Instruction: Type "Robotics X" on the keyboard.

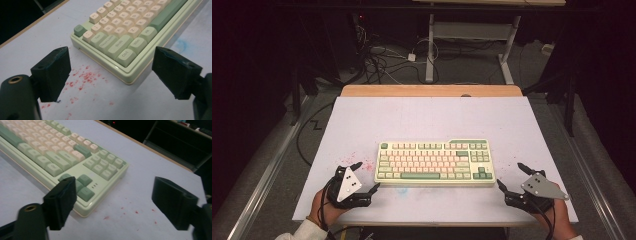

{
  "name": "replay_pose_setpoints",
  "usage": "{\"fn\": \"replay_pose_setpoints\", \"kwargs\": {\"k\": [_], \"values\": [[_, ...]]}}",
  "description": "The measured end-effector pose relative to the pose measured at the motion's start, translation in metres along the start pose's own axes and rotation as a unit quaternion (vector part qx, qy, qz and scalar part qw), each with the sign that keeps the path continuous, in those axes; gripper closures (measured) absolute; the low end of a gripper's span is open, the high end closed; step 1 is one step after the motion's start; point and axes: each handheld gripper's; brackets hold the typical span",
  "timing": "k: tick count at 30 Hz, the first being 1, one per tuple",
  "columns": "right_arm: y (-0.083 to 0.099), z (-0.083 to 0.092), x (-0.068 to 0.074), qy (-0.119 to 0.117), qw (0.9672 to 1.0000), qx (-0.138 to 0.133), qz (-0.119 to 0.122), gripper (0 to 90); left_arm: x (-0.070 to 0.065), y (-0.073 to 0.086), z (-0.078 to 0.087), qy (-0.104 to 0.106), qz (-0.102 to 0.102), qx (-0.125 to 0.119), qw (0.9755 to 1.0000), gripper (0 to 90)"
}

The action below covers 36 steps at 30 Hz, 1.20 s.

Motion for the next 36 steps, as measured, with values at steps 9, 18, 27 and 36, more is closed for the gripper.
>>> {"fn": "replay_pose_setpoints", "kwargs": {"k": [9, 18, 27, 36], "values": [[-0.014, -0.001, -0.010, -0.016, 0.9993, -0.027, -0.018, 32.0, 0.006, -0.014, -0.007, 0.000, 0.026, 0.003, 0.9997, 17.5], [-0.029, -0.021, -0.008, -0.043, 0.9988, -0.017, -0.015, 24.7, 0.008, -0.029, -0.018, 0.031, 0.043, 0.003, 0.9986, 17.3], [-0.051, -0.037, -0.006, -0.081, 0.9962, -0.031, -0.010, 23.5, 0.006, -0.043, -0.023, 0.043, 0.029, -0.011, 0.9986, 18.6], [-0.055, -0.048, 0.000, -0.096, 0.9950, -0.027, -0.001, 21.6, 0.001, -0.061, -0.040, 0.052, 0.032, 0.006, 0.9981, 26.9]]}}
Point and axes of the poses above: each handheld gripper's, and its own axes: z roughly backward along the jaws, y roughly out of its underside, x roughly to its left, and after that the axes turned 12 degrees about -y, right-handed
